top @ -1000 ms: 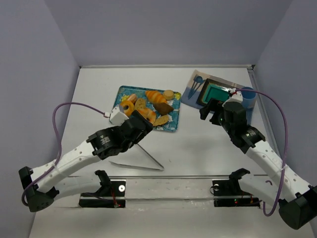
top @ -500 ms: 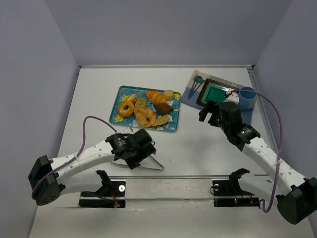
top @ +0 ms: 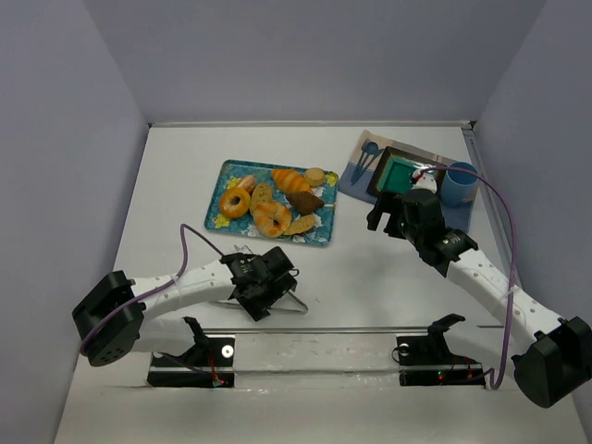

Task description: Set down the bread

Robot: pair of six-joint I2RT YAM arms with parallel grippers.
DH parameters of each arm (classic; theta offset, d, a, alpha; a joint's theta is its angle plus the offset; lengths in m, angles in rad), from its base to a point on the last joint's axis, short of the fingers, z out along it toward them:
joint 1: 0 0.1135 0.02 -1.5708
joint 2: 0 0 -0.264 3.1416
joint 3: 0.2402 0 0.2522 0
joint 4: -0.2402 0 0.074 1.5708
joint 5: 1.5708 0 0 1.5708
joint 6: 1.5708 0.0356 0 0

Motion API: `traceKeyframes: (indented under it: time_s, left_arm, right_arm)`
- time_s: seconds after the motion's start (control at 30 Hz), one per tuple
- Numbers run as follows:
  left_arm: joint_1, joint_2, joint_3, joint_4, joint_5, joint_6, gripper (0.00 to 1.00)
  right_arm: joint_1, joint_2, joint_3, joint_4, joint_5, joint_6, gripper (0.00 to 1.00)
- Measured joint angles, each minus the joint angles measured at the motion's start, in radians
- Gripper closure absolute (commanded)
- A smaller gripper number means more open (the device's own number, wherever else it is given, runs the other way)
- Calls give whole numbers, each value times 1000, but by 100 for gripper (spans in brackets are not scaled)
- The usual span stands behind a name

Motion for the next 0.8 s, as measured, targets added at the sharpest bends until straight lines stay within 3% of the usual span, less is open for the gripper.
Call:
traceKeyframes:
  time_s: [0.8]
  left_arm:
    - [0, 160, 78, -110, -78, -288, 1]
  right_arm:
    - [0, 14, 0, 0, -20, -8, 0]
